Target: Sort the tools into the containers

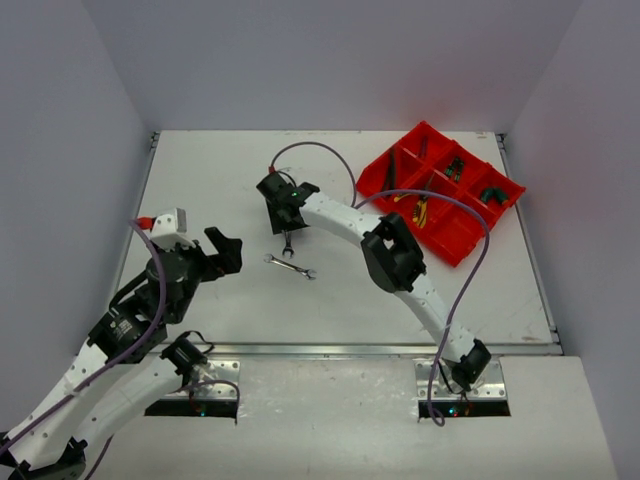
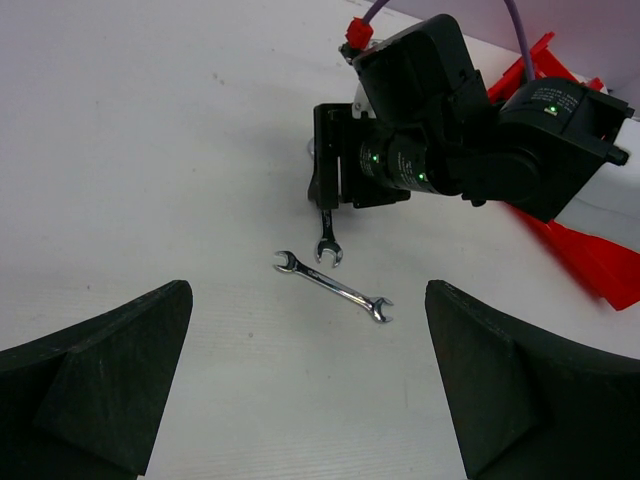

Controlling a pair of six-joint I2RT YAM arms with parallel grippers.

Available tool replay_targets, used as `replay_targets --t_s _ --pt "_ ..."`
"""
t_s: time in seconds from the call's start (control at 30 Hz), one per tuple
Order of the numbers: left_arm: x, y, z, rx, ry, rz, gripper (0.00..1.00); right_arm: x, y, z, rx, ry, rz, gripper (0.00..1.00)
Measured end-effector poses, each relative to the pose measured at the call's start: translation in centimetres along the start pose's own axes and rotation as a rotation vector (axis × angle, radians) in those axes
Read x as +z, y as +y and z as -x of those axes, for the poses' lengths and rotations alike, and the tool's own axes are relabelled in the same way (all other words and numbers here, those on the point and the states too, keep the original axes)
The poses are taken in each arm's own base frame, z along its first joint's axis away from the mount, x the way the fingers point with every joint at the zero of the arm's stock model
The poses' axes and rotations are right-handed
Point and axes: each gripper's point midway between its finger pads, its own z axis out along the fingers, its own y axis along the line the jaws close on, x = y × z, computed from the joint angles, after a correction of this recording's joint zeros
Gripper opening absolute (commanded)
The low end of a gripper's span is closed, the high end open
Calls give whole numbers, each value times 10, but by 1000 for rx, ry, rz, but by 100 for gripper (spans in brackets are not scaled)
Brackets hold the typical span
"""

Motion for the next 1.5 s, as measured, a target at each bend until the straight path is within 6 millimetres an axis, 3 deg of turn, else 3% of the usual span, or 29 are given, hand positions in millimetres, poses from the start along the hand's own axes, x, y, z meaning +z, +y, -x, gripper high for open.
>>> replay_targets --t_s 0.2,0.47,0.8,0.93,1.2,1.5 --pt "-2 -2 1 -5 -2 -17 100 4 2 -4 5 7 8 39" --pt "-6 -3 5 -16 -20 -35 100 0 -9 -13 22 59 7 28" --pt "-9 -3 8 -27 -34 -47 100 -20 -50 -44 -66 183 -52 30" --pt "-10 -4 9 -27 -36 -48 100 -21 -62 -47 -98 243 -18 30" --pt "-12 -3 11 -36 -48 -53 100 -17 -63 -47 -116 333 108 34" --pt "-13 -3 12 -37 -50 -54 100 -14 -61 -44 -171 348 131 37"
